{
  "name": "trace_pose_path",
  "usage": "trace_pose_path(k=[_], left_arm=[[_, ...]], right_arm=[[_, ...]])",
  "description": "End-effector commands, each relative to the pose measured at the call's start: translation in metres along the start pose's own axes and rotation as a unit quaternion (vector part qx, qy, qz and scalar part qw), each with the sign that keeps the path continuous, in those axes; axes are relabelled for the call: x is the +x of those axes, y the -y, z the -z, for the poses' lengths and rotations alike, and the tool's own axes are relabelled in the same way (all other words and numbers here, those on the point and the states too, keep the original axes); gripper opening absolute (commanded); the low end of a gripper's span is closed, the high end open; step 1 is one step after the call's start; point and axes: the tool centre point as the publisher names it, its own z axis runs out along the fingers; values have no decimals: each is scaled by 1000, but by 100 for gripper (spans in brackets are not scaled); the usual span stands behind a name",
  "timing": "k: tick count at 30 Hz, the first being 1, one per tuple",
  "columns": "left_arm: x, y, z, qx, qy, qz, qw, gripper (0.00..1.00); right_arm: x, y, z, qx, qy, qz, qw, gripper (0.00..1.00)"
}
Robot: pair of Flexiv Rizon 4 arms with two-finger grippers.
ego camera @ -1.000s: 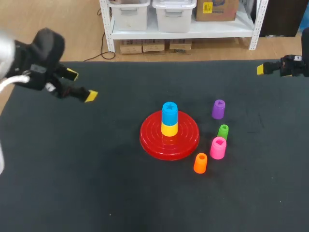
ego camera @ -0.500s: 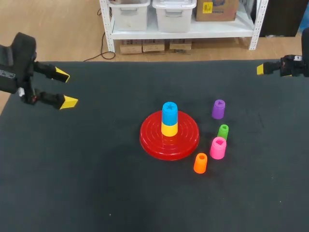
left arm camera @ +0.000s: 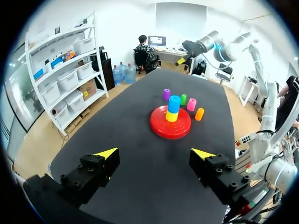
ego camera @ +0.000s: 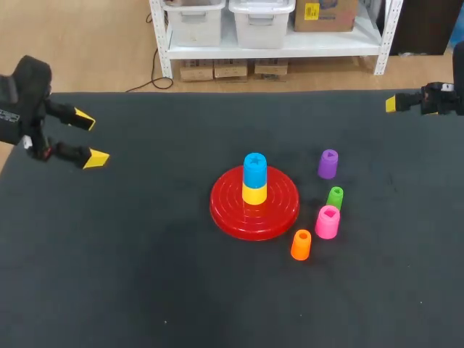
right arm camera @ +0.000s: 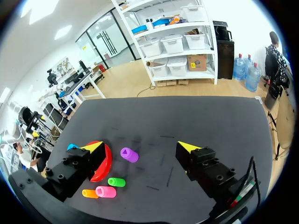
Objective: Pick up and stack the cylinders on the red base in this order: pink,purple,orange,green
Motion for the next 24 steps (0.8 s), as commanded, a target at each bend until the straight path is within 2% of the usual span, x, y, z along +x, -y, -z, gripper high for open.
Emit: trace_pose_path(k=[1, 3, 24], left_arm=[[-4, -8, -3, -3, -18, -2, 1000, 100], [-8, -8, 0, -3, -7, 1, 1000, 100], [-8, -8, 0, -3, -7, 1, 1000, 100]], right_arm=[[0, 0, 0, 0, 0, 0, 1000, 100], [0, 0, 0, 0, 0, 0, 1000, 100], [0, 0, 0, 0, 0, 0, 1000, 100]])
